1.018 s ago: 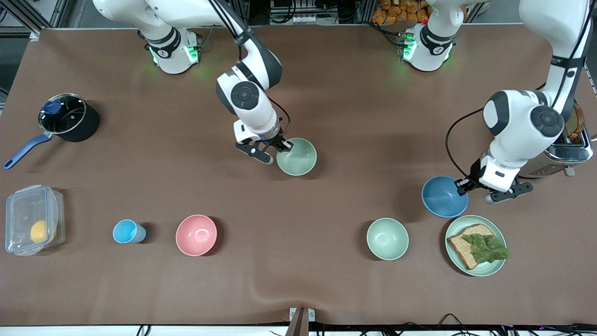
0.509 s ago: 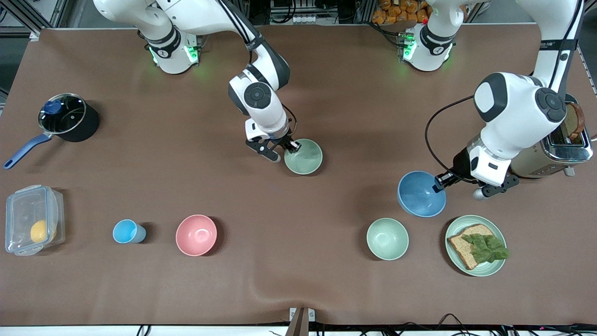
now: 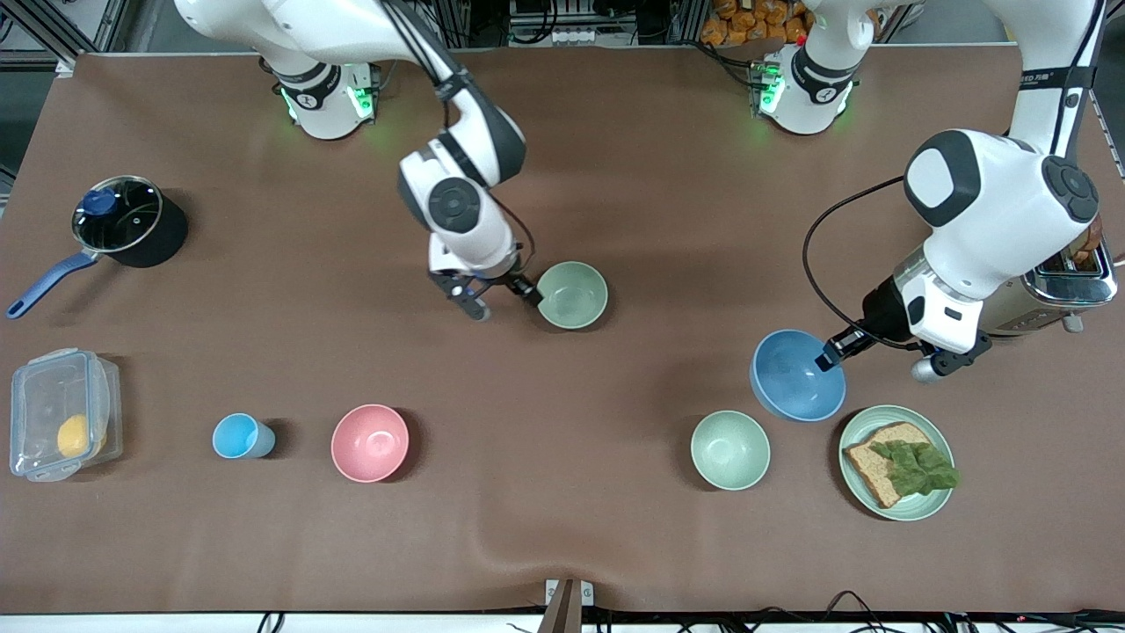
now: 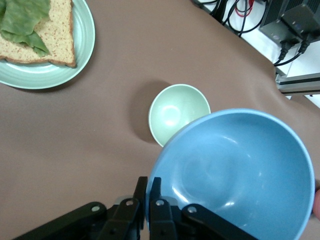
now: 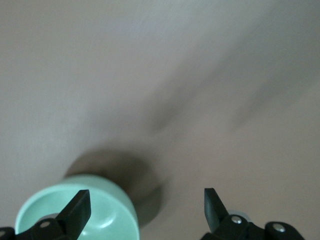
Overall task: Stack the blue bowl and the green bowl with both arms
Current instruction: 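Carry the blue bowl with the left gripper over the held green bowl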
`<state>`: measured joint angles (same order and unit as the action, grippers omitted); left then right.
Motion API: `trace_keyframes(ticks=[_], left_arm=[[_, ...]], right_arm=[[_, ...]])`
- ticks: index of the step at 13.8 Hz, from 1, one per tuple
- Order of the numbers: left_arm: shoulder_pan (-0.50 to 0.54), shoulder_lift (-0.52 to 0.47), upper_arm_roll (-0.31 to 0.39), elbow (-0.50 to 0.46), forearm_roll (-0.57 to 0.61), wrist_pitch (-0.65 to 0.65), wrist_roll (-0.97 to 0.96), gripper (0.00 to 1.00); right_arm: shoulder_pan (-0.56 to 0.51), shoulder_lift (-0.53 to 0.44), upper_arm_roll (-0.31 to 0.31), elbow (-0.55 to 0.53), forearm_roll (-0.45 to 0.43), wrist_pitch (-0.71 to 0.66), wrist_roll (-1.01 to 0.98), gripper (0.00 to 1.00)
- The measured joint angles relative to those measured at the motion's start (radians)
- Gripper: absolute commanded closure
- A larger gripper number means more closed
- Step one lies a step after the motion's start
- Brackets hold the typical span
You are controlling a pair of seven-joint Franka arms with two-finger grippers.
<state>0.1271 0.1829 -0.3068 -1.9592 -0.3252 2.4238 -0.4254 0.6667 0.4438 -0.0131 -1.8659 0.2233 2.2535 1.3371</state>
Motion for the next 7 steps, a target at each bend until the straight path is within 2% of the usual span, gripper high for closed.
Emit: trace_keyframes(ticks=[1,4,7], left_arm=[[0.001,0.0,0.0,0.008,0.0,0.0,-0.001,1.0],[0.003,0.001,0.001,0.019,-0.003,-0.001,-0.003,1.0],[0.003,0.002,0.0,0.023,-0.003,-0.001,-0.003,1.0]], right_arm=[[-0.03,-0.012,0.0,0.001,0.039,-0.041,0.003,0.0],[-0.094,0.001,-0.001,-0.007,0.256,-0.084,0.003,0.0],[-0.104,0.07,0.002,-0.011,0.462,-0.007,-0.006,0.0]])
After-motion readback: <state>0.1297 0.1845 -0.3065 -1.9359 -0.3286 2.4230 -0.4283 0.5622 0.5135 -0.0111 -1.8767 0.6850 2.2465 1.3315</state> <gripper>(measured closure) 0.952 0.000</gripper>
